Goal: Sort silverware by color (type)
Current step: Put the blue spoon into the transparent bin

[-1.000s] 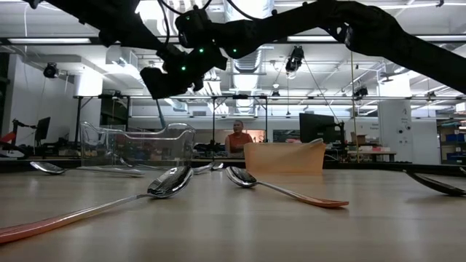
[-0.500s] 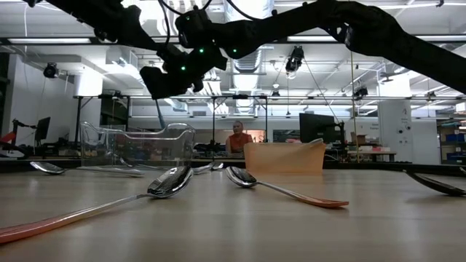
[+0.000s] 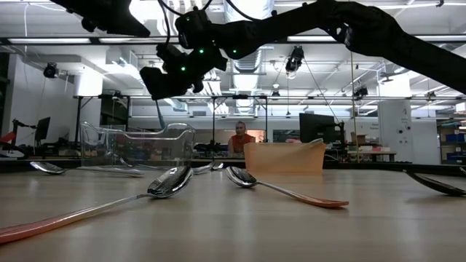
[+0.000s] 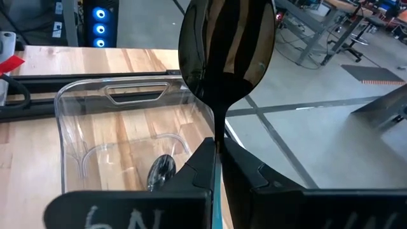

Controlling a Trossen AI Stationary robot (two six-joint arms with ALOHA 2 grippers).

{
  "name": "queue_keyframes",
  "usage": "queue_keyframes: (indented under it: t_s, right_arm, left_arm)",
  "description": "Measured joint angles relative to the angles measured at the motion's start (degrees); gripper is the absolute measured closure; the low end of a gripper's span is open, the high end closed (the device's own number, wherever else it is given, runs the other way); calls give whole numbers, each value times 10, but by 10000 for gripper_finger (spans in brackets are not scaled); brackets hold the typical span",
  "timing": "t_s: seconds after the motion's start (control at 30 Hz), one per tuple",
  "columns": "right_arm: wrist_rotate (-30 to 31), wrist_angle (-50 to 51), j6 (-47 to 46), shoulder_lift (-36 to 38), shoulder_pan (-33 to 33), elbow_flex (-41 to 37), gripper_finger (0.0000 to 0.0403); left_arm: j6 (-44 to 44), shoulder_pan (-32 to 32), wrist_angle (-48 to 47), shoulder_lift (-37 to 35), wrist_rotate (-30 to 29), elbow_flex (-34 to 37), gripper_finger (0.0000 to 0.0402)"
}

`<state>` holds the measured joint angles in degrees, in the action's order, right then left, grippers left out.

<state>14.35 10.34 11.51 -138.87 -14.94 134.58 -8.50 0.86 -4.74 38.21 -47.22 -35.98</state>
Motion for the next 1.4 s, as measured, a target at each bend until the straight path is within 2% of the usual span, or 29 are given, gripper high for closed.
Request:
queue_keyframes:
  t_s: [0.3, 0.5, 0.6, 0.73, 0.93, 1.07, 1.2, 1.4]
  right_arm:
    - [2, -2, 12, 0, -1, 0, 394]
    - [2, -2, 26, 0, -1, 0, 394]
    - [2, -2, 27, 0, -1, 0, 394]
    - [2, -2, 35, 0, -1, 0, 394]
    - [2, -2, 36, 0, -1, 0, 394]
    - [6, -2, 41, 0, -1, 0, 394]
    - [7, -2, 45, 0, -1, 0, 394]
    - [7, -1, 42, 0, -2, 0, 394]
  left_arm:
    - [-16, 4, -18, -30, -3, 0, 262]
    - [-15, 61, -16, -4, -2, 0, 237]
    - [-14, 103, -19, 15, 10, 0, 236]
    - [-9, 162, -16, 43, 98, 0, 235]
    - [-5, 232, -17, 85, 111, 1, 235]
    - [-4, 250, -16, 100, 154, 1, 235]
    - [0, 252, -18, 106, 156, 1, 242]
    - [14, 252, -18, 106, 154, 1, 295]
